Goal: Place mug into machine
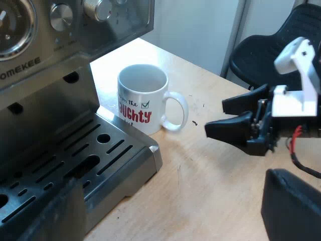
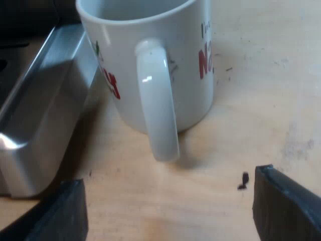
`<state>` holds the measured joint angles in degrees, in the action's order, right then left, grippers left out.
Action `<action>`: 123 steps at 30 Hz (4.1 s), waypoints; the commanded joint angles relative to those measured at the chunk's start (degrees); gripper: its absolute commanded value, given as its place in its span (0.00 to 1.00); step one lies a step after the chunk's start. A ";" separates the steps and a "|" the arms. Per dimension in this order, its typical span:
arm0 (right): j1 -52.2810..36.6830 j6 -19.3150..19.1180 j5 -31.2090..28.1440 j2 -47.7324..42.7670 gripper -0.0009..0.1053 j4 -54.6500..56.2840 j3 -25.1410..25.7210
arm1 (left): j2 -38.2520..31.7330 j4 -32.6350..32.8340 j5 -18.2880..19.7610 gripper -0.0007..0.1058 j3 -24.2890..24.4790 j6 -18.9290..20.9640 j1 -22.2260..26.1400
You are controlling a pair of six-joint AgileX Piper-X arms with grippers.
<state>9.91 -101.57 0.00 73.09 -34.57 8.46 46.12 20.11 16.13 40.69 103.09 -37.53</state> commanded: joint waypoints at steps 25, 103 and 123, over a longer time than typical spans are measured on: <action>0.09 0.42 -2.86 16.13 0.62 -1.49 13.93 | -0.16 -0.88 -1.15 0.69 -4.21 0.90 -0.28; 43.69 2.77 -20.75 -22.98 0.01 37.13 15.86 | -25.47 14.15 -11.35 0.69 -11.16 2.13 -0.28; 43.69 2.76 -20.87 -1.92 0.01 25.81 25.22 | -25.47 8.33 5.59 0.69 -14.47 -4.40 17.81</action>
<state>53.50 -98.55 -20.21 71.77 -5.69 32.51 20.99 29.13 20.22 26.04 98.97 -19.80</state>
